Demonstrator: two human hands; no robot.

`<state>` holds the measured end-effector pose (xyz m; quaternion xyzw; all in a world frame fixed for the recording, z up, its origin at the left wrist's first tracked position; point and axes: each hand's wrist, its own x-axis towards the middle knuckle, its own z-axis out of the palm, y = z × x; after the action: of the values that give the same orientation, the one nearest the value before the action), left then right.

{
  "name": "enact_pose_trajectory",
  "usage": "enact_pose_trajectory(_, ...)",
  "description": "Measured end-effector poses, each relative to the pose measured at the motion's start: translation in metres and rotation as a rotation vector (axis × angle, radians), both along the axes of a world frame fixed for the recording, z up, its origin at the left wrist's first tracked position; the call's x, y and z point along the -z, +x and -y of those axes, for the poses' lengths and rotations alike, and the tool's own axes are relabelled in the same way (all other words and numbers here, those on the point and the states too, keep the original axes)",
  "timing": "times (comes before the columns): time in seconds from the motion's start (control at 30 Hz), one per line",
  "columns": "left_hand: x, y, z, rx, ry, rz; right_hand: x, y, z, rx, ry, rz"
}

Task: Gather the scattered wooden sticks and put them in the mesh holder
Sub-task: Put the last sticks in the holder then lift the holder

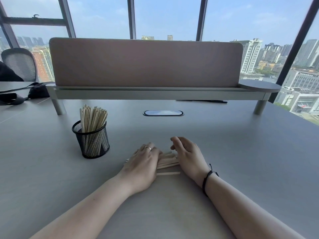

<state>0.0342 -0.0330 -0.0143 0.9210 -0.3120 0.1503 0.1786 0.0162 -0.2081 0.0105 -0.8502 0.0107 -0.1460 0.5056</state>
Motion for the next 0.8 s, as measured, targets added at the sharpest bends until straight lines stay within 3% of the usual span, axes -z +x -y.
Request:
enact_pose_trajectory(0.13,0.001,0.0,-0.005,-0.008,-0.102,0.063,0.001,0.001,0.003,0.035,0.04,0.011)
enact_pose_trajectory(0.23,-0.004,0.004,-0.01,-0.111,-0.292,0.133,0.003,-0.001,0.004,0.015,-0.057,0.035)
enact_pose_trajectory(0.4,-0.016,0.012,-0.024,-0.296,-0.611,0.197,0.007,-0.013,0.006,-0.24,-0.639,-0.058)
enact_pose_trajectory(0.47,-0.017,0.013,-0.029,-0.293,-0.693,0.176,0.009,-0.015,0.005,-0.318,-0.764,-0.055)
enact_pose_trajectory(0.8,-0.016,0.009,-0.034,-0.087,-0.53,0.195,0.002,-0.008,0.017,-0.255,-0.647,-0.039)
